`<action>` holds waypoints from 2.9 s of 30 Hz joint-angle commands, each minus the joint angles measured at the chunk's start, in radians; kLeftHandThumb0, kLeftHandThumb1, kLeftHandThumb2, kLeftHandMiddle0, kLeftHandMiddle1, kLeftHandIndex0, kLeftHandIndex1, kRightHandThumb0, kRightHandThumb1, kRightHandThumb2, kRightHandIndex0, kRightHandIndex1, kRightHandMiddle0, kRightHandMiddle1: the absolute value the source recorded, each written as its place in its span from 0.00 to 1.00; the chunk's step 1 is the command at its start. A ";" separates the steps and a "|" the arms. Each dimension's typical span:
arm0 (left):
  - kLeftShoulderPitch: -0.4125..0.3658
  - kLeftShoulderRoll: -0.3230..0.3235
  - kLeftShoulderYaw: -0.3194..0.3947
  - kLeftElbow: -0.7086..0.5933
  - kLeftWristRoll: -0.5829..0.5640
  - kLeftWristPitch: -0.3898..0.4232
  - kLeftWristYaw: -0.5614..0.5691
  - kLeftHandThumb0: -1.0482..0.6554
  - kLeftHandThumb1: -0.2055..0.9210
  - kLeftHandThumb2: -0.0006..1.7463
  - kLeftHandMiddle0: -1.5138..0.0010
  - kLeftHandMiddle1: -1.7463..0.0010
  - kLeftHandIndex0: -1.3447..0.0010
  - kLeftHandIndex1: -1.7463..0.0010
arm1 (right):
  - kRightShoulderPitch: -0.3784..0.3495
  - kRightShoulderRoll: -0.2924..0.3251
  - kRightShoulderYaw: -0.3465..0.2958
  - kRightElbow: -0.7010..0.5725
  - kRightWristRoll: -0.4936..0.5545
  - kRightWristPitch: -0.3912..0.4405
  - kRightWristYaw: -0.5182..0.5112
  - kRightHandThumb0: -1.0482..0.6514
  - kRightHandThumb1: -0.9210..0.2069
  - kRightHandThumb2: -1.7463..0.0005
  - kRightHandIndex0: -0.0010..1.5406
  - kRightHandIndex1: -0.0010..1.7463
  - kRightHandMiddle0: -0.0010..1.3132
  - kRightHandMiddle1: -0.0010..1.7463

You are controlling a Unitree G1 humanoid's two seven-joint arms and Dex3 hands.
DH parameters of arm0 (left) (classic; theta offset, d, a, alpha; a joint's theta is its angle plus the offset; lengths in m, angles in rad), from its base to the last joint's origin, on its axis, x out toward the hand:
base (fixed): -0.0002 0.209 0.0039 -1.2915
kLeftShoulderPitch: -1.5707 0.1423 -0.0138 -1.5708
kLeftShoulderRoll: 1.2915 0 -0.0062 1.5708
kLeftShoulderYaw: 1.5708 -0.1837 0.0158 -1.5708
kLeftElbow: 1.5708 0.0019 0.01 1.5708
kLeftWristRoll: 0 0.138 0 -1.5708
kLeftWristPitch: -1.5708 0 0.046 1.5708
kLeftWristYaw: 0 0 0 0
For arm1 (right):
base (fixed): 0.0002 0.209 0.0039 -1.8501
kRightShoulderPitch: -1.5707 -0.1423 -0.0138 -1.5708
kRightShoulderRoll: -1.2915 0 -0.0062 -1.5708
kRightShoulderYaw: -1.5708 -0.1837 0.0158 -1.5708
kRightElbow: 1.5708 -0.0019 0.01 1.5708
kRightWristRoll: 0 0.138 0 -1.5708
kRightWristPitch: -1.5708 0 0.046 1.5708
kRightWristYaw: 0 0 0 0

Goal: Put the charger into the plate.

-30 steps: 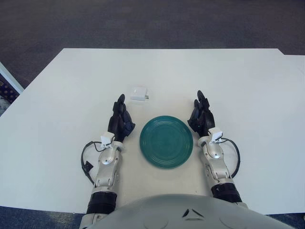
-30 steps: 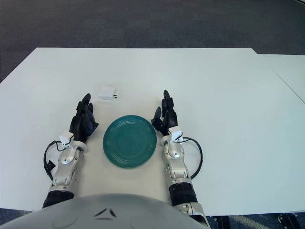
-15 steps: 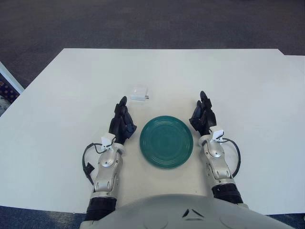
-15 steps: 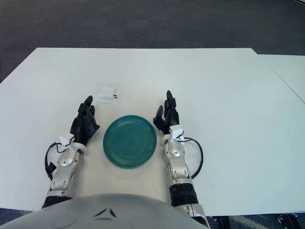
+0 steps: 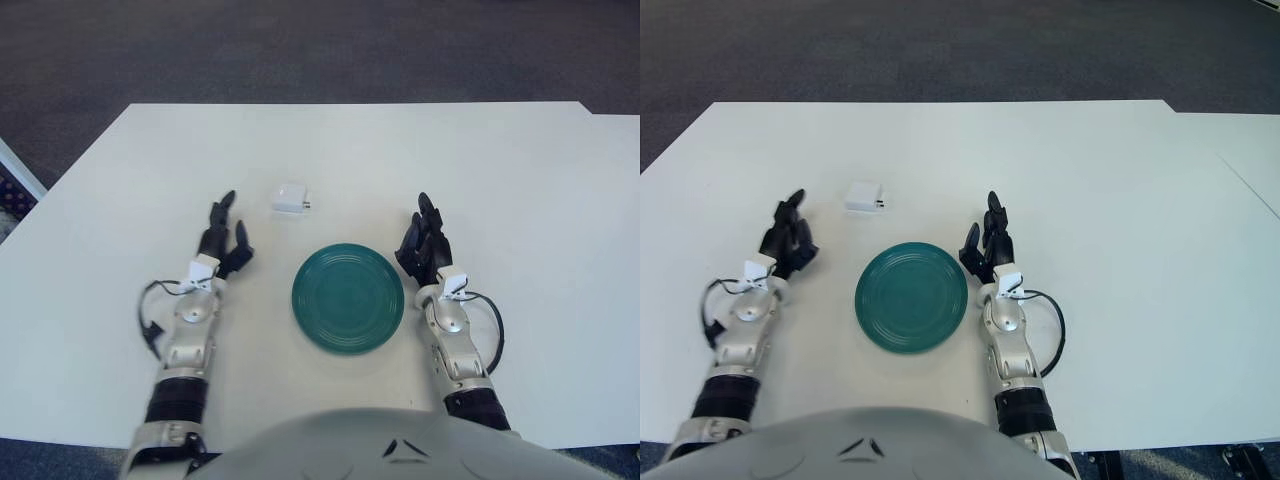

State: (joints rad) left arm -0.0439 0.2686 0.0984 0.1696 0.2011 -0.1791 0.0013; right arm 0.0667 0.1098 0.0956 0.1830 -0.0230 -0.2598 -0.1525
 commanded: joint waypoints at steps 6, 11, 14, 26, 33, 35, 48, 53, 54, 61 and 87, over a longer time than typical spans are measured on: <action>-0.181 0.357 -0.058 -0.272 0.336 -0.012 -0.147 0.00 1.00 0.46 0.99 1.00 1.00 0.76 | -0.099 0.001 -0.083 0.325 0.054 -0.041 0.029 0.10 0.00 0.47 0.01 0.00 0.00 0.07; -0.293 0.470 -0.104 -0.242 0.394 -0.007 -0.258 0.00 1.00 0.41 1.00 1.00 1.00 0.81 | -0.110 0.011 -0.105 0.389 0.059 -0.114 0.035 0.10 0.00 0.48 0.02 0.01 0.01 0.08; -0.406 0.483 -0.167 -0.124 0.462 -0.034 -0.245 0.00 1.00 0.40 1.00 1.00 1.00 0.84 | -0.108 0.014 -0.110 0.401 0.055 -0.137 0.034 0.09 0.00 0.48 0.02 0.01 0.01 0.09; -0.582 0.514 -0.365 0.215 0.580 -0.229 -0.220 0.00 1.00 0.34 1.00 1.00 1.00 0.92 | -0.068 0.021 -0.095 0.345 0.049 -0.129 0.035 0.09 0.00 0.47 0.03 0.00 0.00 0.11; -0.525 0.536 -0.360 0.135 0.504 -0.299 -0.268 0.00 1.00 0.30 1.00 1.00 0.98 0.90 | -0.040 0.023 -0.072 0.289 0.006 -0.112 0.004 0.09 0.00 0.46 0.02 0.00 0.00 0.08; -0.505 0.537 -0.344 0.097 0.479 -0.295 -0.283 0.00 1.00 0.29 1.00 1.00 0.97 0.90 | -0.034 0.023 -0.068 0.278 0.001 -0.105 0.001 0.09 0.00 0.46 0.01 0.00 0.00 0.08; -0.385 0.469 -0.334 -0.026 0.376 -0.218 -0.344 0.00 1.00 0.23 0.98 1.00 1.00 0.82 | -0.002 0.024 -0.043 0.226 -0.022 -0.090 -0.011 0.09 0.00 0.45 0.00 0.00 0.00 0.06; -0.376 0.466 -0.323 -0.039 0.378 -0.211 -0.355 0.00 1.00 0.23 0.98 1.00 1.00 0.82 | 0.001 0.026 -0.040 0.221 -0.025 -0.088 -0.014 0.09 0.00 0.44 0.00 0.00 0.00 0.05; -0.375 0.466 -0.321 -0.041 0.377 -0.211 -0.357 0.00 1.00 0.23 0.98 1.00 1.00 0.82 | 0.002 0.027 -0.039 0.220 -0.026 -0.088 -0.015 0.09 0.00 0.44 0.00 0.00 0.00 0.05; -0.372 0.466 -0.318 -0.047 0.377 -0.207 -0.361 0.00 1.00 0.23 0.98 1.00 1.00 0.82 | 0.005 0.029 -0.039 0.215 -0.028 -0.085 -0.015 0.09 0.00 0.44 0.00 0.00 0.00 0.05; -0.605 0.316 -0.525 0.529 0.566 -0.247 -0.172 0.00 1.00 0.13 1.00 1.00 1.00 0.67 | 0.061 0.025 0.015 0.141 -0.062 -0.104 -0.005 0.08 0.00 0.47 0.00 0.00 0.00 0.05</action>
State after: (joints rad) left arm -0.6180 0.5918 -0.4144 0.6675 0.7561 -0.4221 -0.1990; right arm 0.0688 0.1111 0.1032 0.2999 -0.0775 -0.4102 -0.1494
